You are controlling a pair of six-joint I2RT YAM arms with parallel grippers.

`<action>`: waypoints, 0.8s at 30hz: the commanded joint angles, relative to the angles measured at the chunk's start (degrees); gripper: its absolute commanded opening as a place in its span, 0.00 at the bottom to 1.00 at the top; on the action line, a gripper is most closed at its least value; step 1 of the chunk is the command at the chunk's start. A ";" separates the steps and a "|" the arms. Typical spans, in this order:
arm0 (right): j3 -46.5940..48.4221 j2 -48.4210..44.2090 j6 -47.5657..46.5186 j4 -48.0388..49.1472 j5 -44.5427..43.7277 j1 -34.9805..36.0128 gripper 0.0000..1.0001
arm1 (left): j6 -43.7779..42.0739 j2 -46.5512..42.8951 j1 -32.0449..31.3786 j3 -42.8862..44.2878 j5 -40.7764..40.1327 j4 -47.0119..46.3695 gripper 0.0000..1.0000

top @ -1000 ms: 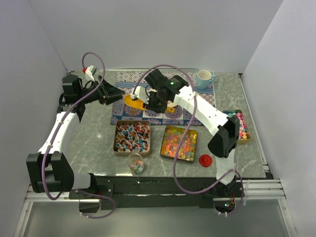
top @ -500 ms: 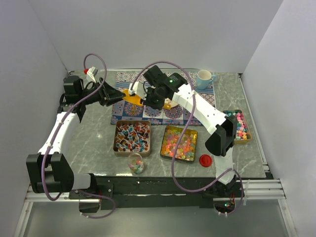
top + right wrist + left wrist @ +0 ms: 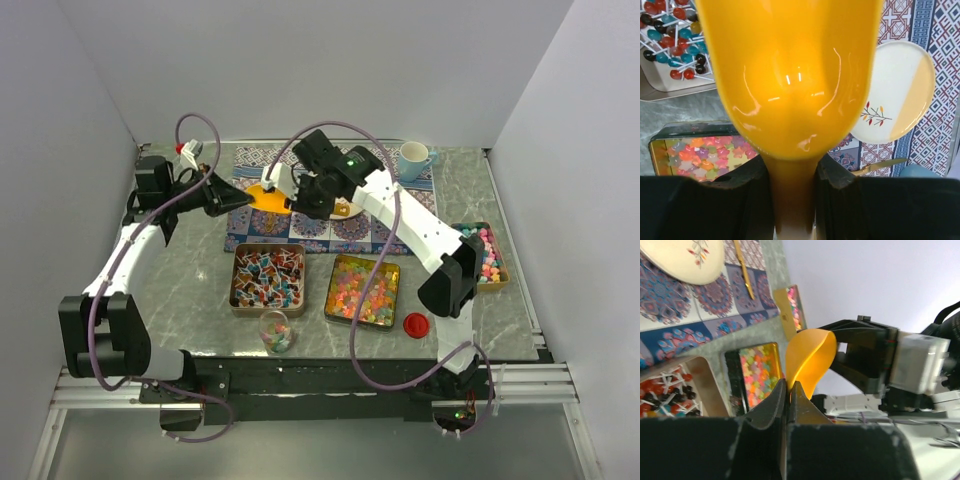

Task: Pack the candies
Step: Adjust the spatula.

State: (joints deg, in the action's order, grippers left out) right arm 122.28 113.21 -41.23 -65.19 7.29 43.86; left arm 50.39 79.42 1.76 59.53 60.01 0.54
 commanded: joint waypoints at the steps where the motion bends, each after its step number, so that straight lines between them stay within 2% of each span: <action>1: -1.07 -8.26 -0.17 2.17 8.61 -0.35 0.20 | 4.51 0.65 -0.35 -3.44 6.26 -11.49 0.01; 2: -2.56 -9.05 0.01 2.17 10.53 -0.70 0.33 | 4.89 0.83 -0.27 -3.89 6.52 -11.70 0.01; 3: -3.09 -10.45 0.45 1.91 11.68 -1.22 0.38 | 4.72 1.00 -0.27 -4.07 6.52 -11.18 0.01; 4: -3.53 -11.07 0.63 1.65 13.09 -2.53 0.49 | 4.28 1.18 -0.27 -4.16 6.70 -11.00 0.01; 5: -4.67 -11.78 1.24 1.90 15.54 -3.24 0.54 | 4.89 1.44 -0.27 -4.33 7.14 -12.30 0.01; 11: -6.70 -13.80 1.24 2.08 19.43 -7.20 0.56 | 7.79 3.11 -0.18 -4.59 7.58 -14.59 0.01; 24: -10.13 -13.45 -0.60 4.54 20.31 -7.29 0.56 | 13.59 5.48 0.17 -5.12 8.81 -18.55 0.01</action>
State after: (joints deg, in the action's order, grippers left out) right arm 112.05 100.12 -40.99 -62.98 25.98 36.36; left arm 61.54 84.55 1.69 54.54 66.61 -13.63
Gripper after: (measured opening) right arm 0.561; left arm 0.033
